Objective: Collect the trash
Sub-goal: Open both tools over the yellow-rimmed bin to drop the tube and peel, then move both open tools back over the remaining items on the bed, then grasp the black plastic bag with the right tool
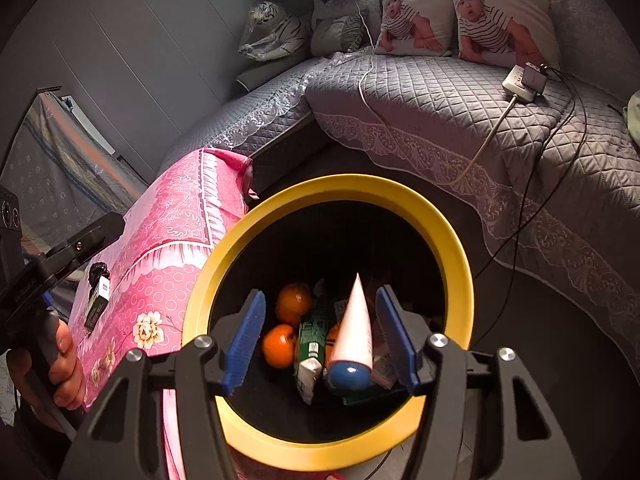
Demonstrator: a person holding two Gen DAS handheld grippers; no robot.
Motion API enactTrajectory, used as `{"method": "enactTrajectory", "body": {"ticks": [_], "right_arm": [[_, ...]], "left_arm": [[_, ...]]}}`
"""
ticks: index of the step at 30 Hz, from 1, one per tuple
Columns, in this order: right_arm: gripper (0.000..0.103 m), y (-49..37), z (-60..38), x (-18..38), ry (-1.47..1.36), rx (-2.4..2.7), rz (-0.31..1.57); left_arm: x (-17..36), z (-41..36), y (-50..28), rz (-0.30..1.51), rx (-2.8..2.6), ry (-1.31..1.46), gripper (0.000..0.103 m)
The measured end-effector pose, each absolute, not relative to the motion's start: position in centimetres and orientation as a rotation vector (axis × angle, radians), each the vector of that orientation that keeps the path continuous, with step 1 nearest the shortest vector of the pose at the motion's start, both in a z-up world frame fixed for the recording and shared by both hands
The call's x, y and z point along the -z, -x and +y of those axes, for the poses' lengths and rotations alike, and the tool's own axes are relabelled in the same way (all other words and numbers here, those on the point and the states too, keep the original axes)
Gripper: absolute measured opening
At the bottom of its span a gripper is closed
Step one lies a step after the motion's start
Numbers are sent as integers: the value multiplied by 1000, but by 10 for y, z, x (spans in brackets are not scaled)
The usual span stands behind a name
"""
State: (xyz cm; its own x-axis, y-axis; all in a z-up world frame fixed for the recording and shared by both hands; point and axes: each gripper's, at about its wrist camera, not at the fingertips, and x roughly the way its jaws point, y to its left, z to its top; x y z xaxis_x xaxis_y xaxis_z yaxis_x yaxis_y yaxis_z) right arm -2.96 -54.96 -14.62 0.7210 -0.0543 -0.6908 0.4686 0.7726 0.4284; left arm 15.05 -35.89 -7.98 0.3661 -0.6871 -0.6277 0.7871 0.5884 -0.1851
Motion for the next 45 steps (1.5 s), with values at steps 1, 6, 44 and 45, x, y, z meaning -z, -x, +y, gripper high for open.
{"method": "enactTrajectory", "body": {"ticks": [1, 6, 44, 45], "right_arm": [[58, 30, -551, 145, -632, 313, 711], [58, 27, -545, 130, -600, 286, 696], [57, -419, -132, 138, 138, -301, 1276], [46, -420, -131, 141, 141, -301, 1279]], "left_arm": [[77, -352, -155, 726, 941, -134, 78], [57, -296, -183, 657, 866, 5, 84], [61, 39, -212, 573, 689, -145, 94], [64, 32, -216, 584, 694, -158, 94]]}}
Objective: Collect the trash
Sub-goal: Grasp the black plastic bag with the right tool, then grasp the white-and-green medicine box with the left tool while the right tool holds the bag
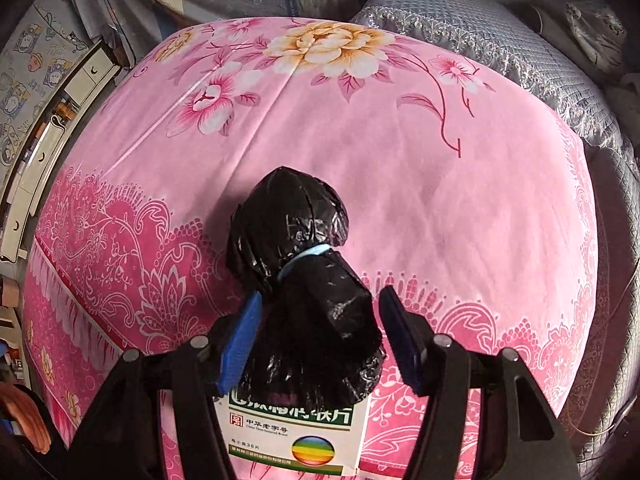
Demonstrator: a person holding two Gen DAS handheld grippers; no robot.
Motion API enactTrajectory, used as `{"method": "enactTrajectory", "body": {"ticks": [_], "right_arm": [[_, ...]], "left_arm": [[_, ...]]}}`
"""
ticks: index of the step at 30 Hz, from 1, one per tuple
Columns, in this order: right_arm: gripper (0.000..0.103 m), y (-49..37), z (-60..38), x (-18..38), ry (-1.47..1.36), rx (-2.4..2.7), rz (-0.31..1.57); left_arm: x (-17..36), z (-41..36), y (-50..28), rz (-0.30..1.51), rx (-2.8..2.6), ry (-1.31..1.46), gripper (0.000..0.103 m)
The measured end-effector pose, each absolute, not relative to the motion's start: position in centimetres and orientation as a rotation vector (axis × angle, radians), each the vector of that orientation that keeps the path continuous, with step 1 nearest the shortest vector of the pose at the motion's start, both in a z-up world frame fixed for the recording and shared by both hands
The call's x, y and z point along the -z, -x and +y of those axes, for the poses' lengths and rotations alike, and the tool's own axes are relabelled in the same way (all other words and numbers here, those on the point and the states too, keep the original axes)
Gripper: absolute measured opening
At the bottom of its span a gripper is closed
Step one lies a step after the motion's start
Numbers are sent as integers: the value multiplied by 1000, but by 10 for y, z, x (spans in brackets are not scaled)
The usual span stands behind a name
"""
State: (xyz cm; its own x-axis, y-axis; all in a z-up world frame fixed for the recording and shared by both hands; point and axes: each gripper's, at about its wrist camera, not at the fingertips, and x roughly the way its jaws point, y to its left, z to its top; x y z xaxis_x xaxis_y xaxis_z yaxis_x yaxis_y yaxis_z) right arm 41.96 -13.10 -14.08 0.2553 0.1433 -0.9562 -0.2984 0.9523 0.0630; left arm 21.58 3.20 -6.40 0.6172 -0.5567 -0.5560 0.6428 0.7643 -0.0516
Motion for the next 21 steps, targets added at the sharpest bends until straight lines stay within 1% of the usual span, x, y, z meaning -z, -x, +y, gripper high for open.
{"method": "enactTrajectory", "body": {"ticks": [1, 4, 8, 13, 17, 21], "right_arm": [[31, -418, -129, 142, 156, -302, 1277], [24, -410, -134, 137, 168, -314, 1234], [24, -397, -172, 108, 34, -350, 1157], [24, -361, -235, 75, -109, -380, 1066], [24, -318, -283, 66, -193, -385, 1042], [24, -263, -323, 59, -264, -374, 1007]], "left_arm": [[67, 27, -220, 593, 700, -167, 94], [77, 11, -235, 632, 721, -179, 94], [89, -14, -262, 696, 751, -220, 94], [108, -51, -286, 762, 850, -304, 94], [125, -78, -296, 795, 899, -430, 93], [138, -91, -306, 823, 915, -476, 93]]}}
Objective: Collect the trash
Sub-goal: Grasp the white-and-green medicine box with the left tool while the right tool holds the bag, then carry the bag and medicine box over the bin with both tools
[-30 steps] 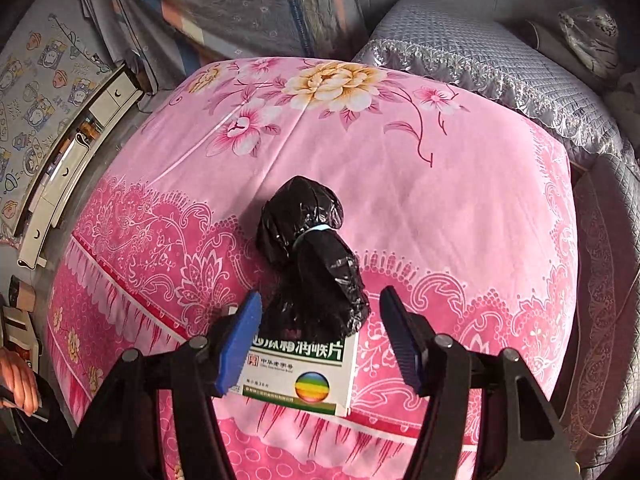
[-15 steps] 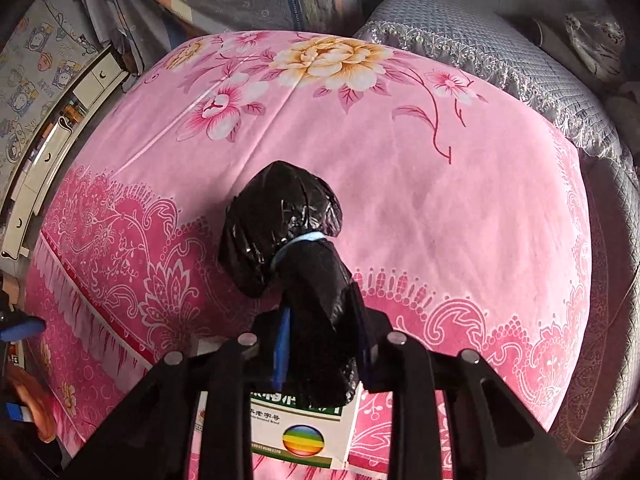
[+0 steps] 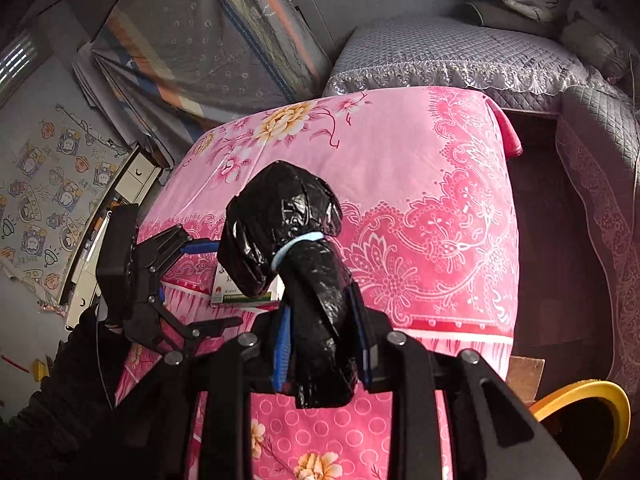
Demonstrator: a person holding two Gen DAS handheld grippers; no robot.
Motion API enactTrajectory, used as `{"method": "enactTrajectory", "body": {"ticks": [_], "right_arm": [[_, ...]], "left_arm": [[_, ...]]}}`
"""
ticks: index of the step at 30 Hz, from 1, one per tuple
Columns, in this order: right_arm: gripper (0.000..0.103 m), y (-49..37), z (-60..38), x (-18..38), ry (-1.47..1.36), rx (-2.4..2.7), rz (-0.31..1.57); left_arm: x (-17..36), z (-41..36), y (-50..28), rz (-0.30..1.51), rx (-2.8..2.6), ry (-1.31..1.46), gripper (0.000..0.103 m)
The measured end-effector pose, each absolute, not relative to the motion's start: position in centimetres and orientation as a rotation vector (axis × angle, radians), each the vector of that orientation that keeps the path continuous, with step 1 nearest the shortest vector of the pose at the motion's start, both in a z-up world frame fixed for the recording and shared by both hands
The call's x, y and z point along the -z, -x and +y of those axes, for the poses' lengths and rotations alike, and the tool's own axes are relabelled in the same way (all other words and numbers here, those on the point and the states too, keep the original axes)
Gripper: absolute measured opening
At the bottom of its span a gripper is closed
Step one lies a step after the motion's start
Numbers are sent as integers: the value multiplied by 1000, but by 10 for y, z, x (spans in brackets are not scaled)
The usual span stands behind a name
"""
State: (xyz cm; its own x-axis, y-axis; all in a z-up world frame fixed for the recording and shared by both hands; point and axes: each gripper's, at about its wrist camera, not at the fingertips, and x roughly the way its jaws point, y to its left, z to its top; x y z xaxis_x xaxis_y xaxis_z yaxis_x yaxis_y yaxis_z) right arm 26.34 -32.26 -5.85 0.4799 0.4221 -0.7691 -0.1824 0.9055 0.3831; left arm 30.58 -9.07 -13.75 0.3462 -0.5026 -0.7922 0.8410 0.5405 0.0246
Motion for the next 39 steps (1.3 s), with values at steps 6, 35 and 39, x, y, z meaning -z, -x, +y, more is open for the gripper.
{"method": "enactTrajectory", "body": {"ticks": [6, 35, 39], "right_arm": [[25, -185, -369, 43, -372, -360, 912], [25, 11, -557, 120, -617, 301, 783], [34, 16, -565, 129, -632, 341, 779]], "left_arm": [[147, -99, -314, 851, 929, -493, 75], [99, -381, -145, 751, 1212, -389, 75], [106, -388, -149, 795, 1186, -353, 76]]}}
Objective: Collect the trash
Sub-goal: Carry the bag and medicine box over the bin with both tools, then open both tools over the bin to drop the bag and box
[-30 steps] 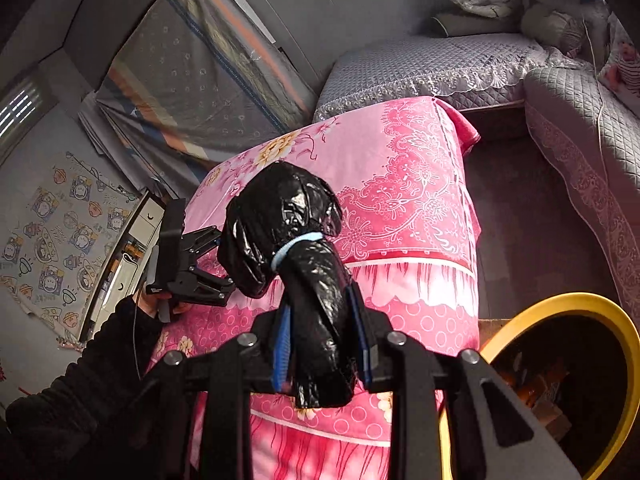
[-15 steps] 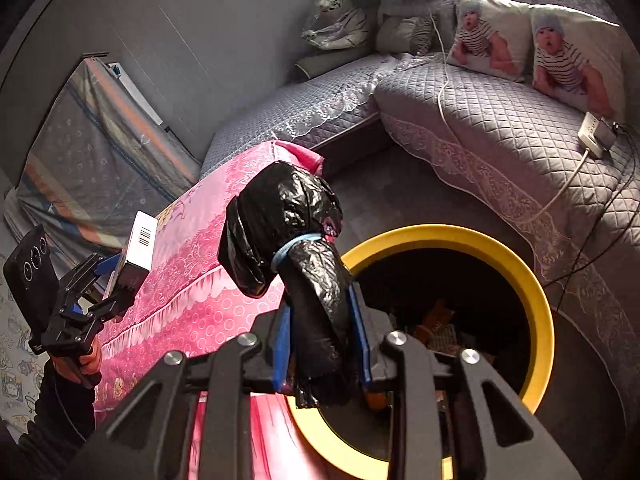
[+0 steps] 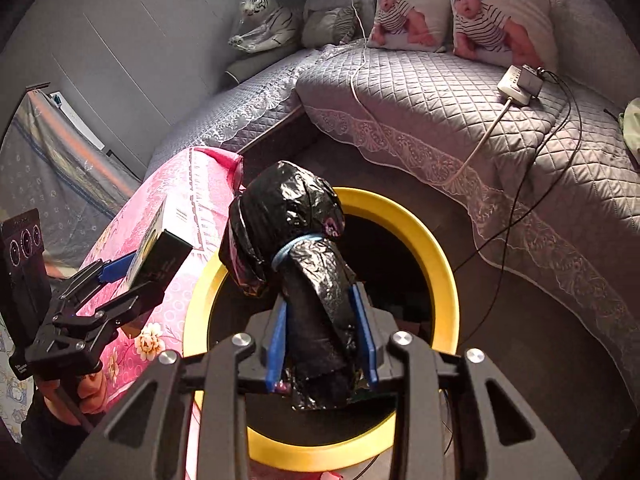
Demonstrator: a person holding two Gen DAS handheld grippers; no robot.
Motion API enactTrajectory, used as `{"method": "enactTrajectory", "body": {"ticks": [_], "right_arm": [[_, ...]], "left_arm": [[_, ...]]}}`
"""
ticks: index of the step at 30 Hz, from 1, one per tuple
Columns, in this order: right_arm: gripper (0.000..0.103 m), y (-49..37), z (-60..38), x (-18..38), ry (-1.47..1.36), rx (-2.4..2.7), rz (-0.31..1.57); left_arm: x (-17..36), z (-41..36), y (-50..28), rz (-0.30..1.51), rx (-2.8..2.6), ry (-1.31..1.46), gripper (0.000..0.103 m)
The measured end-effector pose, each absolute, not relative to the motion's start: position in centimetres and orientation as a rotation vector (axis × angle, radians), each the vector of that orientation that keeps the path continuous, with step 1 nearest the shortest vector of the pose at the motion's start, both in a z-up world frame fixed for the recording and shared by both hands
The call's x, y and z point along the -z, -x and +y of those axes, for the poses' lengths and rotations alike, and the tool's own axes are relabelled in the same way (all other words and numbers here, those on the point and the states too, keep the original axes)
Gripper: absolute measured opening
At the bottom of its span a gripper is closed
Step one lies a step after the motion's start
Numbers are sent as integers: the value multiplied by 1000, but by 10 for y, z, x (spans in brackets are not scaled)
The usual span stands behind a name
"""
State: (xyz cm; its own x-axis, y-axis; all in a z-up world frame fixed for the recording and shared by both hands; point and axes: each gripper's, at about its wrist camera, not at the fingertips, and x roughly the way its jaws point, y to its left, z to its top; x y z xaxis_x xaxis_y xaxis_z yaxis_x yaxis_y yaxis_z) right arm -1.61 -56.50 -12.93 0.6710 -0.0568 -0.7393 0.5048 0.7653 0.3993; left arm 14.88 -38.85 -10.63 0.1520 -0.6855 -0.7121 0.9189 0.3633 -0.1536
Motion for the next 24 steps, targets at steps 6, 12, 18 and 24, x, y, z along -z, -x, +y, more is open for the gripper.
{"method": "enactTrajectory", "body": {"ticks": [6, 12, 18, 24], "right_arm": [[54, 25, -575, 124, -639, 411, 748], [79, 27, -571, 111, -596, 487, 725], [95, 17, -565, 105, -497, 660, 681], [95, -9, -526, 95, -424, 609, 645]], "left_arm": [[95, -368, -162, 797, 1144, -256, 89], [73, -338, -167, 737, 1055, -173, 95], [41, -283, -171, 572, 846, -132, 95], [12, -198, -172, 429, 577, -91, 95]]}}
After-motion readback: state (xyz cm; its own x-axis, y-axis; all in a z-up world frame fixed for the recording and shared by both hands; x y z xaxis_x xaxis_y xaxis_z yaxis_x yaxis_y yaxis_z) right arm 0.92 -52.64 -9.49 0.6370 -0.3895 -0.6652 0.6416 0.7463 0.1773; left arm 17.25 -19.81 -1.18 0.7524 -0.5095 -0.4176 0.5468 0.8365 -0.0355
